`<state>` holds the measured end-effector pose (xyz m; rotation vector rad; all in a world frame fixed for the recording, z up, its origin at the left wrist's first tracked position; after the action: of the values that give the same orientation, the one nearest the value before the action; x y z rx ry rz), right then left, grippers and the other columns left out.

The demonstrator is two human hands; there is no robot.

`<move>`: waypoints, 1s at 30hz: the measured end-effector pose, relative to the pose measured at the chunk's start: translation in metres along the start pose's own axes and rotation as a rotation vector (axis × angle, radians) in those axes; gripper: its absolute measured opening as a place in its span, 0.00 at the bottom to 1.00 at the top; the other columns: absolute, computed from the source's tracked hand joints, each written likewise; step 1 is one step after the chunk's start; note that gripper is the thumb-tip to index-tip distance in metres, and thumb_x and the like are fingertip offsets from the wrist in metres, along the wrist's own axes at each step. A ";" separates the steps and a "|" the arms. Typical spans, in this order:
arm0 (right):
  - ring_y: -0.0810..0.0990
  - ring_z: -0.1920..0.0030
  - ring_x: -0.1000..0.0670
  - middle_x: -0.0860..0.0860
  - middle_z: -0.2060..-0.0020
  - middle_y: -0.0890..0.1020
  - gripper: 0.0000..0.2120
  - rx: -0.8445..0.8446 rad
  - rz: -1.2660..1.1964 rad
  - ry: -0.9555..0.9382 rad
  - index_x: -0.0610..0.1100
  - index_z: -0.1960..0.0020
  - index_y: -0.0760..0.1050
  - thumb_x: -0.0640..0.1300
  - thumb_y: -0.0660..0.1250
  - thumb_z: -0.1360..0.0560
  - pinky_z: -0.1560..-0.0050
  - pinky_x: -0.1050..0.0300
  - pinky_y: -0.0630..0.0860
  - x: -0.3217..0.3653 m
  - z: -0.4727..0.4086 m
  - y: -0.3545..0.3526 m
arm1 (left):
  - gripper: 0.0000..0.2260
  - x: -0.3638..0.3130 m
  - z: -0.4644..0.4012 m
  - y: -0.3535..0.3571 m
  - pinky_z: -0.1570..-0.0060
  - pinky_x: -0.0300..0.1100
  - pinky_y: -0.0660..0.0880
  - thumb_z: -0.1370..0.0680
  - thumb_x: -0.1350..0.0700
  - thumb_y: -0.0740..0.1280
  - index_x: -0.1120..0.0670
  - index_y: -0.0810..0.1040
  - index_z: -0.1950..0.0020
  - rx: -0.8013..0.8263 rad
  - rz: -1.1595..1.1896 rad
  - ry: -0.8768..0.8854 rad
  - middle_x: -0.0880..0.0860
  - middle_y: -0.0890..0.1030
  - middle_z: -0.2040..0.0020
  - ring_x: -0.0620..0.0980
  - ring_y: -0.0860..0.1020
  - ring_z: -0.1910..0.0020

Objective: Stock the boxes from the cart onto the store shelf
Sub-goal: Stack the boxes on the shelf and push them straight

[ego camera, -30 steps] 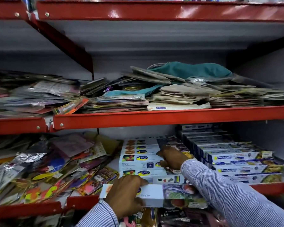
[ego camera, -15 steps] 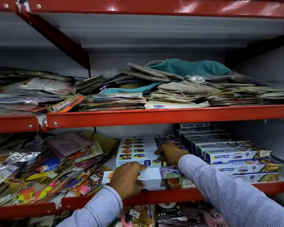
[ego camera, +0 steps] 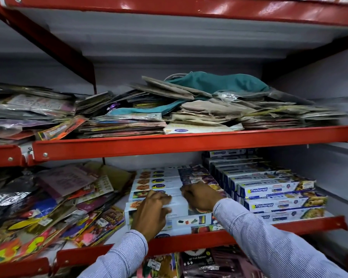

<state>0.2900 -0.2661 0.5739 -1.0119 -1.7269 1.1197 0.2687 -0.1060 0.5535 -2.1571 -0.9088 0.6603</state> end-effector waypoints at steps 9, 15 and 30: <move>0.77 0.38 0.45 0.46 0.39 0.81 0.21 -0.292 0.091 -0.063 0.46 0.36 0.73 0.55 0.48 0.18 0.36 0.49 0.73 0.007 0.027 0.015 | 0.14 0.005 0.005 0.006 0.36 0.50 0.72 0.24 0.54 0.72 0.56 0.81 0.39 -0.099 -0.060 0.028 0.54 0.81 0.39 0.54 0.77 0.39; 0.72 0.31 0.46 0.47 0.31 0.75 0.24 -0.242 0.103 -0.066 0.45 0.30 0.69 0.55 0.48 0.18 0.28 0.49 0.66 0.002 0.024 0.019 | 0.15 0.004 0.005 0.010 0.35 0.53 0.70 0.23 0.54 0.71 0.56 0.79 0.38 -0.100 -0.090 0.018 0.54 0.81 0.38 0.53 0.77 0.38; 0.54 0.21 0.50 0.51 0.22 0.60 0.25 -0.322 0.135 -0.069 0.48 0.22 0.54 0.55 0.44 0.17 0.21 0.48 0.49 -0.004 0.033 0.025 | 0.23 0.004 0.013 0.024 0.27 0.59 0.55 0.19 0.45 0.54 0.54 0.68 0.27 -0.080 -0.264 0.070 0.54 0.67 0.26 0.56 0.60 0.25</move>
<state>0.2652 -0.2719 0.5404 -1.3153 -1.9605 0.9873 0.2725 -0.1099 0.5267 -2.0662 -1.1731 0.4221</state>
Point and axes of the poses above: each hand's wrist, its own z-axis away from the middle knuckle, its own y-axis out of the palm, x = y × z, the point moved 6 cm from there along -z, towards the middle knuckle
